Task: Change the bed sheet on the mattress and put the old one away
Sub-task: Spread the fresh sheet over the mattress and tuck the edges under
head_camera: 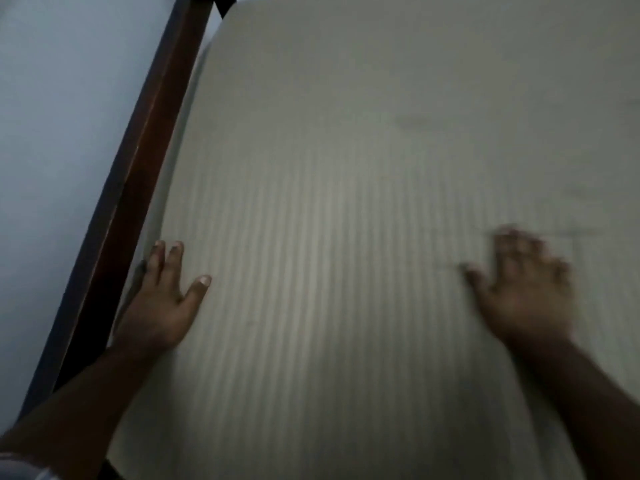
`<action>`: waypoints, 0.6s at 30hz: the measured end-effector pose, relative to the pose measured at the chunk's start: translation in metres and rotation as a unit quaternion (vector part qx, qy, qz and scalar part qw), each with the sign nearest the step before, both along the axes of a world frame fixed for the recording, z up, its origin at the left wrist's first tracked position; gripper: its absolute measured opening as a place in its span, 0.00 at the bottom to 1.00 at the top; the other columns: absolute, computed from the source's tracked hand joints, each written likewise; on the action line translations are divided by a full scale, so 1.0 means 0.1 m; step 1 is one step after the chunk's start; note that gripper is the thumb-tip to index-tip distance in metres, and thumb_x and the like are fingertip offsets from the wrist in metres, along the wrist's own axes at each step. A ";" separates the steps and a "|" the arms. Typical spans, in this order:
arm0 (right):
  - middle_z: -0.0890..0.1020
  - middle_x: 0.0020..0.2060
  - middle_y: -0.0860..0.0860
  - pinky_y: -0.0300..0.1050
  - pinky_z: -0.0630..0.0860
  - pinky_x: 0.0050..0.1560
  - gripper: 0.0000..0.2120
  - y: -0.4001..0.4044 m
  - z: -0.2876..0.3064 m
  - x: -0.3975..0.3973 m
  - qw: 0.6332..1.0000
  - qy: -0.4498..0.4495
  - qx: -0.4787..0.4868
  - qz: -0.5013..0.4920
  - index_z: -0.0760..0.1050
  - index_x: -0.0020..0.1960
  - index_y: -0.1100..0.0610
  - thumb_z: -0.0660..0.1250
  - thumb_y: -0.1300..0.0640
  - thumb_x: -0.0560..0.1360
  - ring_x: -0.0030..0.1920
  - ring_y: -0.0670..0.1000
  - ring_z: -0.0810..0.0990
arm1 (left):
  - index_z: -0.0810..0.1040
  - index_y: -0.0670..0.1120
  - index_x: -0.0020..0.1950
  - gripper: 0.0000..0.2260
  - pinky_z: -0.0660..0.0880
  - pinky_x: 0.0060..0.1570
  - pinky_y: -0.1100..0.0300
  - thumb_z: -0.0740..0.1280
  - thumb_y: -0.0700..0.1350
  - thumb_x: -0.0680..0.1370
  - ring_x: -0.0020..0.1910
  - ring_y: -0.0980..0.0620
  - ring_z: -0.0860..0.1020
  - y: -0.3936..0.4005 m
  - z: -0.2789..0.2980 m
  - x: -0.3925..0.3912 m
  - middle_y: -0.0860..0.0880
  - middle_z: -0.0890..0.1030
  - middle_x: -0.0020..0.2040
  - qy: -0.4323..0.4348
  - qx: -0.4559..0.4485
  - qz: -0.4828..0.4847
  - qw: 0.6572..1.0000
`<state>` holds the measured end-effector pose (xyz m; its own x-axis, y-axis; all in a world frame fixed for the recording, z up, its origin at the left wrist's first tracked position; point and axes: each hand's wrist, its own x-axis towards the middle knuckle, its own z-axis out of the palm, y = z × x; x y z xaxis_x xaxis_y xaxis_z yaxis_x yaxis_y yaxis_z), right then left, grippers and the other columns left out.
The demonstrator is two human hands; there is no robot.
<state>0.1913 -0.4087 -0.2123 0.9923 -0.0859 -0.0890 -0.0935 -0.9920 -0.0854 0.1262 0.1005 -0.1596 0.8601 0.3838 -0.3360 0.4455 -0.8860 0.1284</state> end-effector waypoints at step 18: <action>0.57 0.80 0.59 0.69 0.53 0.75 0.38 1.27 0.19 1.28 0.999 0.004 0.012 -0.035 0.57 0.80 0.59 0.44 0.36 0.79 0.79 0.62 0.55 | 0.52 0.47 0.83 0.33 0.52 0.76 0.37 0.48 0.62 0.81 0.81 0.41 0.50 -0.07 -0.13 1.43 0.44 0.53 0.83 -0.077 0.073 -0.075 0.992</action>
<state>0.3193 -0.2812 -0.1933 0.9831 -0.1531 -0.1004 -0.1637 -0.9806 -0.1077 0.2689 0.0937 -0.1722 0.9479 0.2828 -0.1468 0.2927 -0.9549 0.0506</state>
